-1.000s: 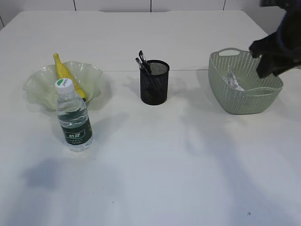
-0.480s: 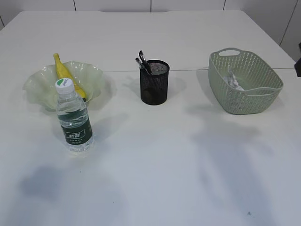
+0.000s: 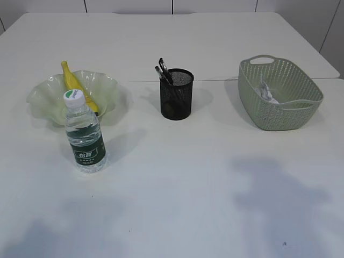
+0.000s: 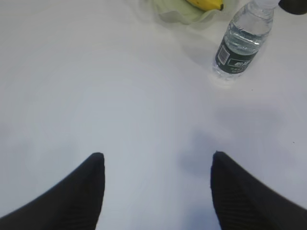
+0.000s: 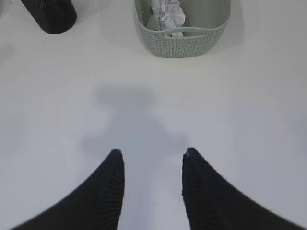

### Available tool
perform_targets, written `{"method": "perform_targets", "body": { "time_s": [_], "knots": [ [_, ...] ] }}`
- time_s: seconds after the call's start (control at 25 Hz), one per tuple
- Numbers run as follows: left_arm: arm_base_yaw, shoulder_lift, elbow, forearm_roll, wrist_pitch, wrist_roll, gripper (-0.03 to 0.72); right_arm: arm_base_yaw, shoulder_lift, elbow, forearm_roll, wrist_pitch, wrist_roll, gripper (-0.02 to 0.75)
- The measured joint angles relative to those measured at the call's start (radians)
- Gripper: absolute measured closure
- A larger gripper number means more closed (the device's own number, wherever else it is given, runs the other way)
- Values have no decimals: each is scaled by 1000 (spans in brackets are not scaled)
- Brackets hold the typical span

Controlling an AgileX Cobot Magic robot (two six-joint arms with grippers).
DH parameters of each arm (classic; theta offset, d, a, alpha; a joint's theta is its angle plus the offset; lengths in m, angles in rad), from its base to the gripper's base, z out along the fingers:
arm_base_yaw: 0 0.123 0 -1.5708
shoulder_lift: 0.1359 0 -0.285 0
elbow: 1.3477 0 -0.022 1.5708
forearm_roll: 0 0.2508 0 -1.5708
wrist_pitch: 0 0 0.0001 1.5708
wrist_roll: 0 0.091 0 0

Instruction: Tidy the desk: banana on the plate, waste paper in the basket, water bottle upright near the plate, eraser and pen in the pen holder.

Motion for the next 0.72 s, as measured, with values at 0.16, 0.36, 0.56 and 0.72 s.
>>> {"method": "perform_targets", "body": {
  "time_s": [0.16,0.36,0.56,0.72],
  "knots": [
    [0,-114,0,6,41,0,200,0,-131,8,-51,77,28,427],
    [0,-221,0,14,94,0,201,0,-288,8,-151,216,35,427],
    [0,-292,0,14,150,0,202,0,-420,8,-161,308,46,426],
    [0,-356,0,14,158,0,202,0,-527,8,-164,324,49,425]
  ]
}}
